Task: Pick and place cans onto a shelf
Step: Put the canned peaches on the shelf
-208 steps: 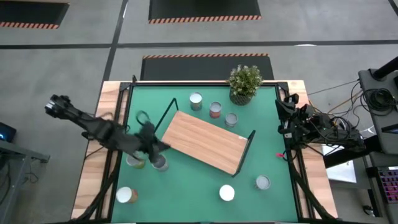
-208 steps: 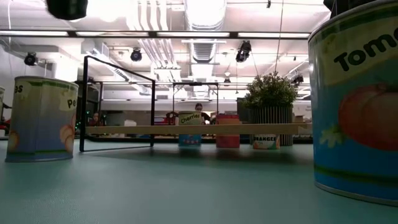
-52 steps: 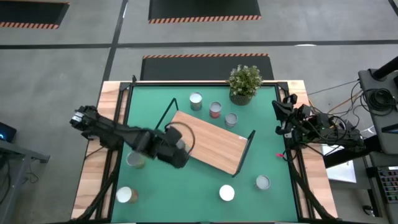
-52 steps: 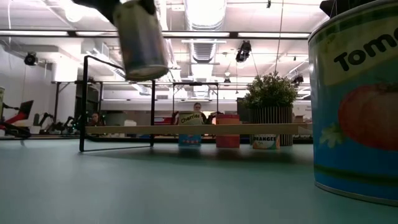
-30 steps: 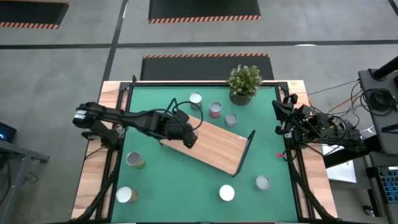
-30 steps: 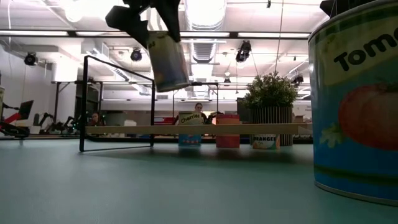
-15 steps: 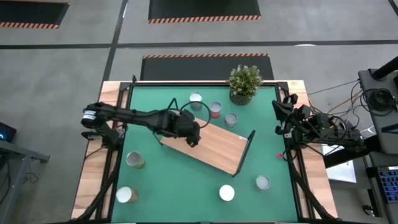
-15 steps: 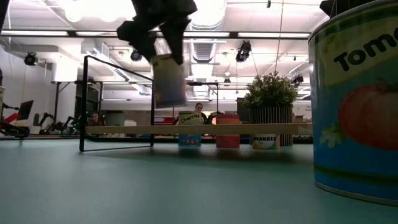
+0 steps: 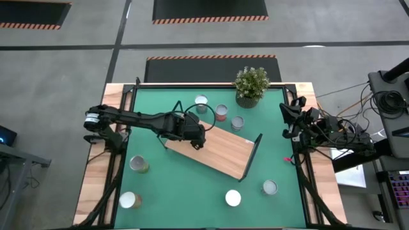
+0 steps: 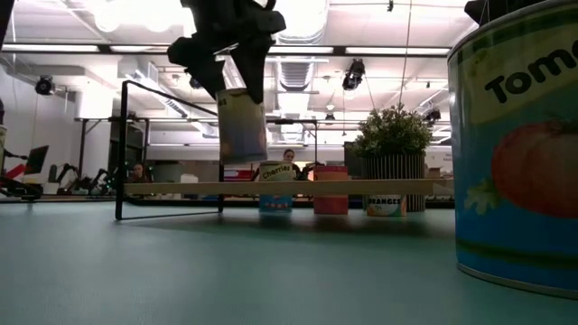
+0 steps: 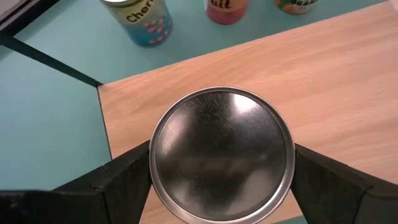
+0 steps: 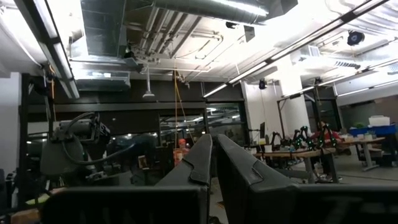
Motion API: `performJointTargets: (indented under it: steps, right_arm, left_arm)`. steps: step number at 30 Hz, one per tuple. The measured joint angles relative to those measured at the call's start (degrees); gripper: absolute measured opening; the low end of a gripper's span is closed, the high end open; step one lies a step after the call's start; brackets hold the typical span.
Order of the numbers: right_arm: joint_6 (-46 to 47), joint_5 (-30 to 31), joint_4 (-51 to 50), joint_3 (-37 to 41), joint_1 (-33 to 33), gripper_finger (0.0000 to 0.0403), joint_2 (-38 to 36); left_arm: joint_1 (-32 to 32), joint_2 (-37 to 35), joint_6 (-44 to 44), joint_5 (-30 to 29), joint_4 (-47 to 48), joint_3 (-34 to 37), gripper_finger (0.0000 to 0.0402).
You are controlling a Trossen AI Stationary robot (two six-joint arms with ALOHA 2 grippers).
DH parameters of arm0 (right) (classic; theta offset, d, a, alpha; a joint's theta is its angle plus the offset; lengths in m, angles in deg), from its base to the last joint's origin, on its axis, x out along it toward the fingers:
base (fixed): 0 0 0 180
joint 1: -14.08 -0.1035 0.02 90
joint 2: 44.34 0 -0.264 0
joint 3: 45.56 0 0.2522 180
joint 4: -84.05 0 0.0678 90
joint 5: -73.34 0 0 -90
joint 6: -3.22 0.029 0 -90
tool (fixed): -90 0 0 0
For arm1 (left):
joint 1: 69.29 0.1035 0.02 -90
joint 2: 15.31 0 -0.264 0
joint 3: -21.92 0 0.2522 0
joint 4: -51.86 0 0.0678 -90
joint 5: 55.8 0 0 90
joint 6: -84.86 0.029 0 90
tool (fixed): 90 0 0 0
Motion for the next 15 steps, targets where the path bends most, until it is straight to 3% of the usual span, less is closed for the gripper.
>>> performJointTargets:
  steps: [15]
  right_arm:
    - [-0.7,0.0,0.0,0.0,0.0,0.0013,0.0]
  left_arm:
    - [-0.3,4.7,1.4,2.5,-1.8,-0.2,0.0315]
